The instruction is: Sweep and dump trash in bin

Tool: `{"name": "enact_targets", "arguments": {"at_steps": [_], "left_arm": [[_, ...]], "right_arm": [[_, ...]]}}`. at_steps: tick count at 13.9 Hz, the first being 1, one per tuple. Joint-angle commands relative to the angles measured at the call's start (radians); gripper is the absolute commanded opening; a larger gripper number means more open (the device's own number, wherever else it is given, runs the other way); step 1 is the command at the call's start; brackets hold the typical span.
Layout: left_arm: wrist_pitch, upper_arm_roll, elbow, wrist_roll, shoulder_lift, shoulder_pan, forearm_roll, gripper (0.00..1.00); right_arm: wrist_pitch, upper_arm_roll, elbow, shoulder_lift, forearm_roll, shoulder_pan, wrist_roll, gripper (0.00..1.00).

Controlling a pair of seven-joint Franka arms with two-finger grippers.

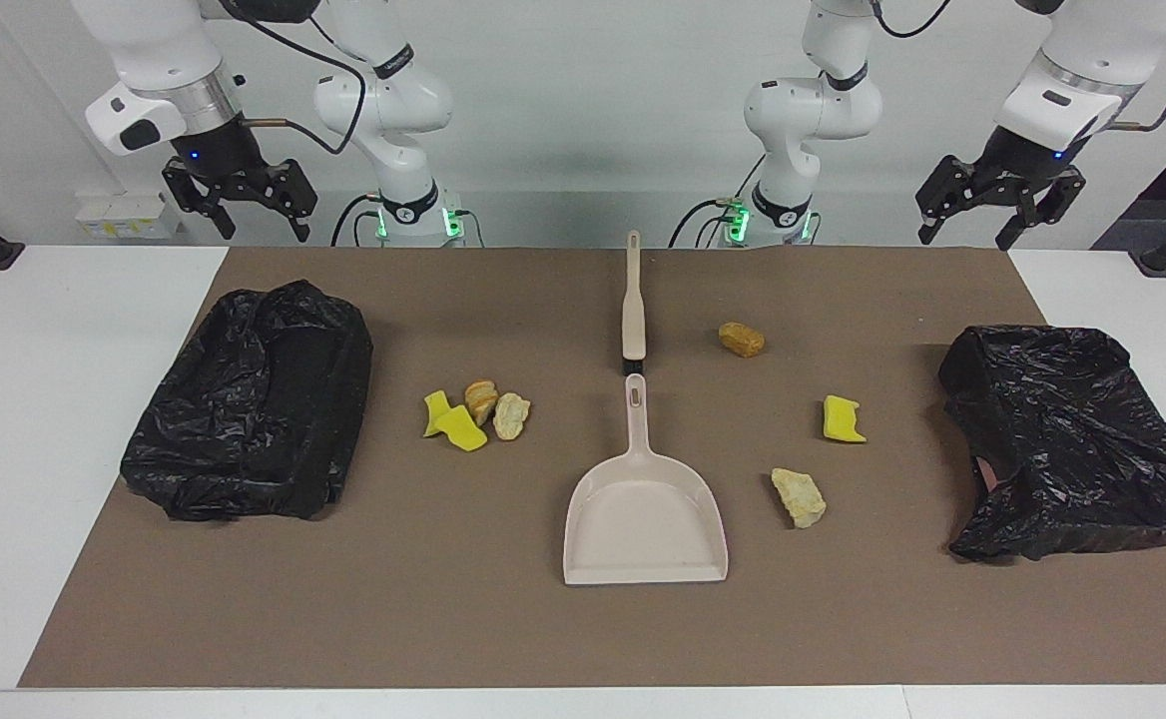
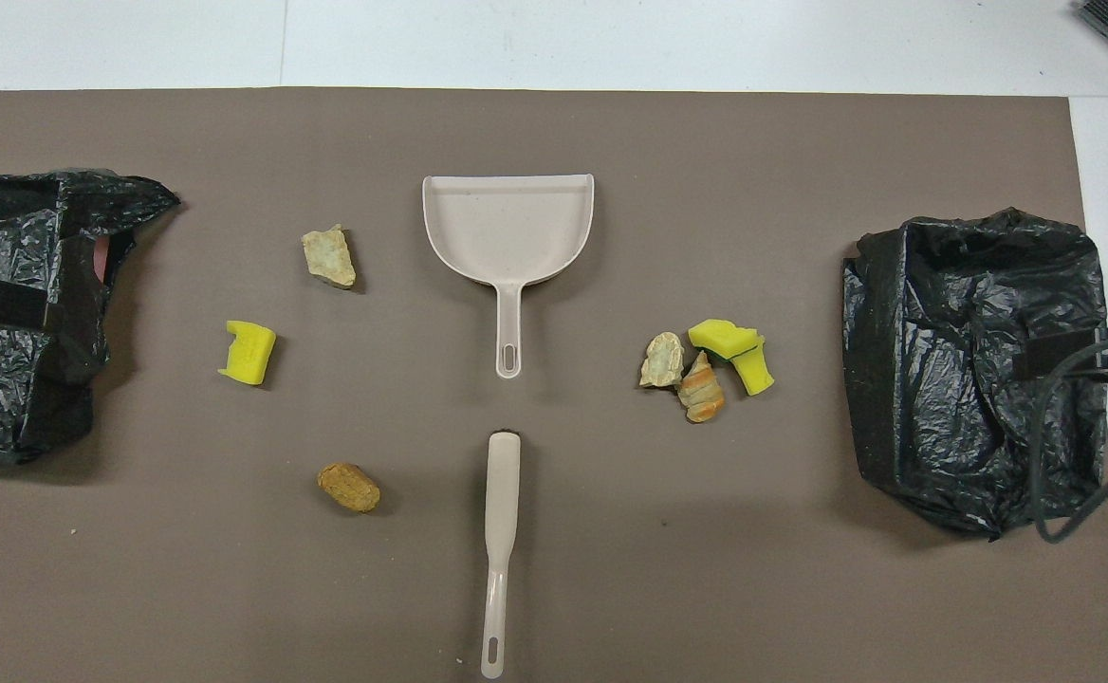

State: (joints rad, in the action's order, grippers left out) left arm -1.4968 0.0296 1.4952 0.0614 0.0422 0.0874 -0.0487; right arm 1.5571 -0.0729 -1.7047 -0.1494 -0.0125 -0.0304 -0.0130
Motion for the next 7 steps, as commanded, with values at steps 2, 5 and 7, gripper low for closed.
{"name": "enact_targets", "arguments": {"at_steps": [2, 5, 7], "left_arm": [[0.021, 0.000, -0.027, 0.000, -0.008, 0.005, 0.018, 1.00], [0.023, 0.001, -0.027, -0.002, -0.007, 0.005, 0.018, 1.00], [0.021, -0.003, -0.026, -0.006, -0.007, 0.006, 0.015, 1.00]], "right_arm": [[0.004, 0.008, 0.005, -0.024, -0.017, 0.012, 0.030, 1.00], [0.003, 0.007, 0.002, -0.029, -0.014, 0.012, 0.028, 1.00], [-0.002, 0.008, 0.007, -0.029, -0.015, 0.012, 0.036, 1.00]]}}
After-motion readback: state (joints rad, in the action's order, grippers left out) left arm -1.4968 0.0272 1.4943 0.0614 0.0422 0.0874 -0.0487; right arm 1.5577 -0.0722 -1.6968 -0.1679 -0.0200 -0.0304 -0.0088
